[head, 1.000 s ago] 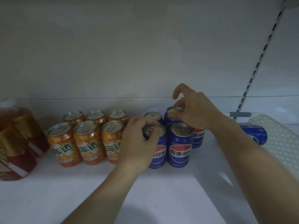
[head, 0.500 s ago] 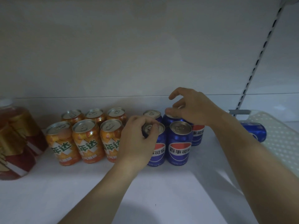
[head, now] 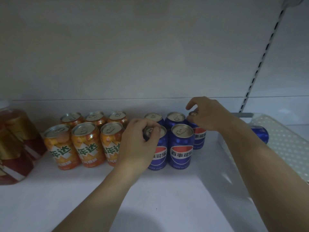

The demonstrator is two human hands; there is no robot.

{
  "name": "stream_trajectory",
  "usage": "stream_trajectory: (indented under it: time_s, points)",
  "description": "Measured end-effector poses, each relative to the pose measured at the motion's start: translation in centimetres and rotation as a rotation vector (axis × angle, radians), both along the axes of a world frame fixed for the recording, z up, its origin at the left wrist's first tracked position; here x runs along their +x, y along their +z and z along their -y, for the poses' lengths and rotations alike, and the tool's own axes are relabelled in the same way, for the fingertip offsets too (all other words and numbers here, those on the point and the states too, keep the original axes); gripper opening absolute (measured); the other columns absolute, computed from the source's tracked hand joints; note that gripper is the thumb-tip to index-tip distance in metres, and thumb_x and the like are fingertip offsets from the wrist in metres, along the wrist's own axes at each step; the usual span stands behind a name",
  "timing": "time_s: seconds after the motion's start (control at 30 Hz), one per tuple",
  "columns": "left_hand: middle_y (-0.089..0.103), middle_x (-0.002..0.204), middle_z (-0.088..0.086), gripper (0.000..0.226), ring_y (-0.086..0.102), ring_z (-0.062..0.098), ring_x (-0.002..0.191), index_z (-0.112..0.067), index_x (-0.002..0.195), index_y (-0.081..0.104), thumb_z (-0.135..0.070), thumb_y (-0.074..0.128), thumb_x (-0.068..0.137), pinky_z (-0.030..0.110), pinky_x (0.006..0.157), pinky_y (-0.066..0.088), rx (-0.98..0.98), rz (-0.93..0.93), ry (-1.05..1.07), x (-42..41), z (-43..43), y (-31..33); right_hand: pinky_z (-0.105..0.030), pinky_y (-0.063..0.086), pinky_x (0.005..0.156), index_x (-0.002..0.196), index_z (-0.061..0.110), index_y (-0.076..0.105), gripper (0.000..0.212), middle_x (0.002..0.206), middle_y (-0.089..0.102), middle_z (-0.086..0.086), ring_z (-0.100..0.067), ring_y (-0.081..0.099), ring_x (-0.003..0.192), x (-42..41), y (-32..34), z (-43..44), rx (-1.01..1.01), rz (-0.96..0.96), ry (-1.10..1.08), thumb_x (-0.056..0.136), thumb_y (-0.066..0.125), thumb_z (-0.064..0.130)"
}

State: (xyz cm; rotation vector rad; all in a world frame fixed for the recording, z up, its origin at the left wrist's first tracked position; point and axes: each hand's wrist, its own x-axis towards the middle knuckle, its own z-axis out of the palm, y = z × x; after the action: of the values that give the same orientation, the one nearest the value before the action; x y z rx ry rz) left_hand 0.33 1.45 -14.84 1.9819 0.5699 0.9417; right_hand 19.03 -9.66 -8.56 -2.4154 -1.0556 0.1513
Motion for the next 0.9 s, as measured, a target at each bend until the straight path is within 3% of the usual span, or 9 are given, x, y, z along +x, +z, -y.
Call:
stream_trajectory:
  time_s: [0.2, 0.33, 0.43, 0.53, 0.63, 0.7, 0.8, 0.9]
  points:
    - [0.059, 0.110, -0.015, 0.017, 0.058, -0.001, 0.102, -0.041, 0.093, 0.064, -0.025, 0.062, 0.095, 0.027, 0.085, 0.055, -0.017, -0.006, 0.000, -0.2, 0.1, 0.1, -0.035, 0.045, 0.093, 0.138, 0.023, 0.055, 0.041, 0.144, 0.056, -0.007, -0.028, 0.055, 0.127, -0.2, 0.2, -0.3, -0.048, 0.018, 0.001, 0.098, 0.066, 0.022]
    - [0.064, 0.112, -0.010, 0.015, 0.062, 0.005, 0.104, -0.033, 0.107, 0.065, -0.023, 0.056, 0.099, 0.033, 0.089, 0.056, -0.006, 0.029, 0.029, -0.5, -0.3, 0.3, -0.047, 0.045, 0.108, 0.134, 0.030, 0.057, 0.033, 0.143, 0.058, -0.003, -0.027, 0.054, 0.129, -1.4, 0.9, -1.2, 0.061, 0.171, 0.055, 0.101, 0.060, 0.032]
    - [0.066, 0.112, -0.010, 0.018, 0.063, 0.004, 0.104, -0.029, 0.110, 0.065, -0.020, 0.053, 0.101, 0.029, 0.088, 0.057, -0.023, 0.068, 0.036, -1.1, -0.5, 0.9, -0.028, 0.044, 0.095, 0.130, 0.030, 0.062, 0.030, 0.135, 0.062, 0.000, -0.017, 0.057, 0.119, -3.2, 1.7, -2.3, 0.161, 0.162, 0.199, 0.101, 0.062, 0.036]
    - [0.066, 0.103, -0.015, 0.023, 0.064, 0.000, 0.090, -0.037, 0.100, 0.062, -0.017, 0.051, 0.101, 0.013, 0.073, 0.050, 0.001, 0.104, 0.068, -1.8, -0.6, 1.7, -0.013, 0.037, 0.072, 0.119, 0.030, 0.065, 0.027, 0.118, 0.064, 0.006, -0.005, 0.058, 0.094, -5.0, 2.1, -3.5, 0.087, 0.096, 0.328, 0.097, 0.066, 0.046]
    - [0.067, 0.095, -0.007, 0.024, 0.064, 0.005, 0.081, -0.034, 0.100, 0.064, -0.014, 0.052, 0.099, 0.019, 0.070, 0.051, 0.024, 0.153, 0.085, -2.6, -1.3, 2.0, -0.022, 0.043, 0.072, 0.107, 0.032, 0.064, 0.036, 0.107, 0.057, 0.011, -0.004, 0.056, 0.089, -6.5, 2.8, -3.9, -0.047, 0.087, 0.373, 0.087, 0.068, 0.062]
    - [0.067, 0.099, -0.008, 0.024, 0.064, 0.000, 0.088, -0.029, 0.102, 0.066, -0.009, 0.052, 0.099, 0.011, 0.075, 0.048, 0.066, 0.154, 0.099, -3.1, -1.6, 2.1, -0.033, 0.049, 0.080, 0.110, 0.033, 0.060, 0.047, 0.106, 0.055, 0.012, -0.013, 0.057, 0.094, -7.3, 3.2, -3.6, -0.153, 0.131, 0.375, 0.080, 0.071, 0.068]
    - [0.068, 0.103, -0.008, 0.023, 0.063, -0.001, 0.094, -0.024, 0.104, 0.067, -0.006, 0.053, 0.099, 0.006, 0.078, 0.045, 0.093, 0.172, 0.101, -3.8, -1.9, 2.5, -0.037, 0.053, 0.083, 0.113, 0.034, 0.057, 0.051, 0.105, 0.057, 0.011, -0.016, 0.058, 0.094, -8.1, 2.9, -3.4, -0.234, 0.198, 0.373, 0.076, 0.079, 0.062]
    - [0.068, 0.105, -0.006, 0.023, 0.063, -0.001, 0.093, -0.024, 0.103, 0.067, -0.005, 0.054, 0.099, 0.007, 0.078, 0.045, 0.082, 0.198, 0.090, -4.3, -1.9, 2.8, -0.037, 0.050, 0.084, 0.108, 0.037, 0.056, 0.043, 0.107, 0.059, 0.010, -0.017, 0.057, 0.096, -8.5, 2.5, -3.4, -0.195, 0.216, 0.377, 0.077, 0.080, 0.054]
